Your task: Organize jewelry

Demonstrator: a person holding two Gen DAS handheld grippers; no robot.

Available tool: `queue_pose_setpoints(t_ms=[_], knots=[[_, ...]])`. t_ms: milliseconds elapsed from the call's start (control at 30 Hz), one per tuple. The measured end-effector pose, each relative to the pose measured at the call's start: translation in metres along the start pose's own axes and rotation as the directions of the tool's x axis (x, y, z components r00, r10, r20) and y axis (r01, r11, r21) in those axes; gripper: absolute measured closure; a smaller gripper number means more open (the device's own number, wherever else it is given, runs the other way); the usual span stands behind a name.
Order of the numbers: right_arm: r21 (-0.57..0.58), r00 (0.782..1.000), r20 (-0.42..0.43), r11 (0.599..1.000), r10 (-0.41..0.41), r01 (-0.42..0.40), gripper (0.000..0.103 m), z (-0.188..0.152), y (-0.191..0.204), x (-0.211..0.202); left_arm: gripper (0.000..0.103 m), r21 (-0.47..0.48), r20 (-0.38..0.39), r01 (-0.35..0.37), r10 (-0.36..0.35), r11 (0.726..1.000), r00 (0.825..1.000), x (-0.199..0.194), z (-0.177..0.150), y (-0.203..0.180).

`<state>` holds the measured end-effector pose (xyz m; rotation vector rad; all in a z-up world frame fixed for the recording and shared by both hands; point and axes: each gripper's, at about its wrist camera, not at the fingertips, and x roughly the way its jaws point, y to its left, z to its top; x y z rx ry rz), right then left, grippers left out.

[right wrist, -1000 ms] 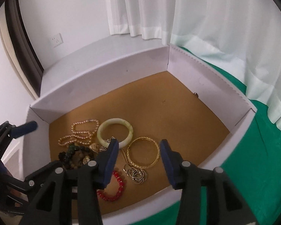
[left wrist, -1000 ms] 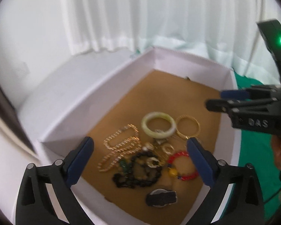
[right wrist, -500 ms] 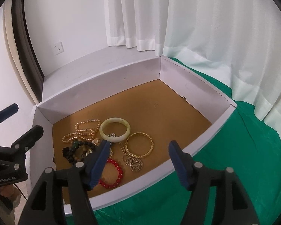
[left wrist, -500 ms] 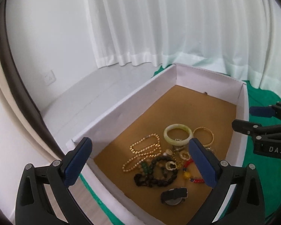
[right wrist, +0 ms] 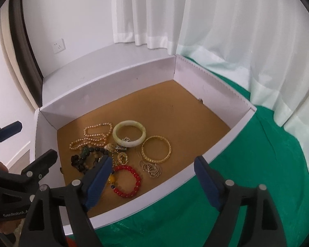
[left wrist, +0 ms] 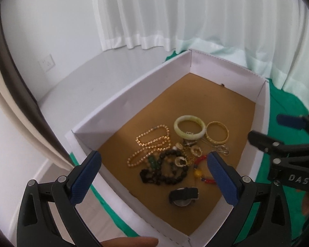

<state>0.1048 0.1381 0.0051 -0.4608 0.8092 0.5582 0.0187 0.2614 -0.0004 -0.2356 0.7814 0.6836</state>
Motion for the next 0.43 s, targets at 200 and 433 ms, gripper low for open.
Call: queue_pose_setpoints(t_ms=[200,433], knots=[[-0.007,0.999,-0.015,0.999,-0.035,0.035,0.02,-0.001,0.004,0.003,0.001,-0.031,-0.013,0.012,-0.013,0.999,1.0,0.001,0.002,0.009],[-0.014,0.999,-0.024,0.999,-0.031,0.031,0.02,-0.003,0.01,0.006,0.001,-0.049,-0.009,0.042,-0.042,0.998,0.999,0.007,-0.001,0.012]])
